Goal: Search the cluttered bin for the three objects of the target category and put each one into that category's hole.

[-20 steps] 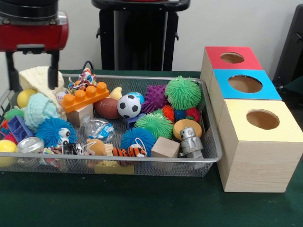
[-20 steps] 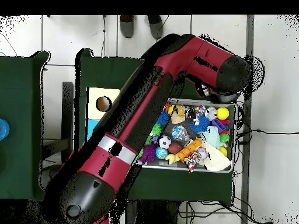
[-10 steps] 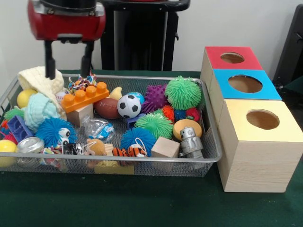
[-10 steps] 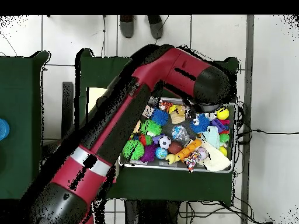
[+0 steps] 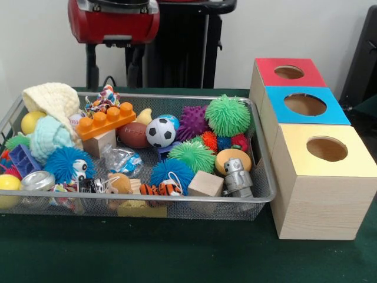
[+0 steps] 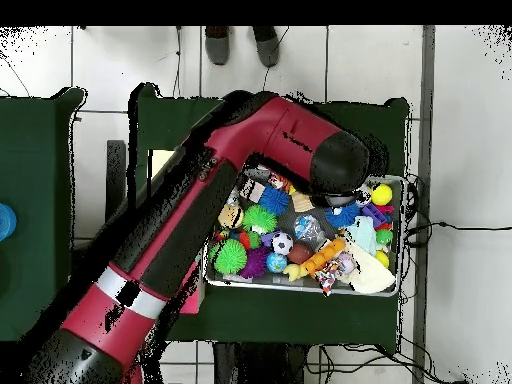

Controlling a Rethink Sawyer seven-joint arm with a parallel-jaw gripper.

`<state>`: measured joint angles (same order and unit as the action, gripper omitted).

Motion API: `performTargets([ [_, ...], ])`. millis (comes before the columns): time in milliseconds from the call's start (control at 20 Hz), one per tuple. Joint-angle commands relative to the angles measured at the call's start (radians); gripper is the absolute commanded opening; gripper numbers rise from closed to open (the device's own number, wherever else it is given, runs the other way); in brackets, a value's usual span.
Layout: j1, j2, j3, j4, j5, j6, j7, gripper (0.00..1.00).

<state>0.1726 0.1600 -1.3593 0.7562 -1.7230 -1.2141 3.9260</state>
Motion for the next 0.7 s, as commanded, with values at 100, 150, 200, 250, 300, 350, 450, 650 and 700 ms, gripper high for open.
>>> performTargets([
  [100, -0.04, 0.067, 0.185, 0.048, 0.11, 0.102, 0.0, 1.0],
  [150, -0.047, 0.071, 0.194, 0.042, 0.114, 0.117, -0.02, 1.0],
  [200, -0.055, 0.073, 0.206, 0.038, 0.118, 0.131, -0.042, 1.0],
  [250, -0.062, 0.076, 0.215, 0.03, 0.118, 0.142, -0.056, 1.0],
  [300, -0.069, 0.076, 0.225, 0.026, 0.119, 0.152, -0.074, 1.0],
  [350, -0.075, 0.078, 0.23, 0.02, 0.118, 0.162, -0.087, 1.0],
  [450, -0.085, 0.079, 0.24, 0.013, 0.114, 0.173, -0.113, 1.0],
  [650, -0.11, 0.079, 0.287, -0.001, 0.119, 0.205, -0.175, 1.0],
  [700, -0.112, 0.079, 0.294, 0.0, 0.118, 0.214, -0.182, 1.0],
])
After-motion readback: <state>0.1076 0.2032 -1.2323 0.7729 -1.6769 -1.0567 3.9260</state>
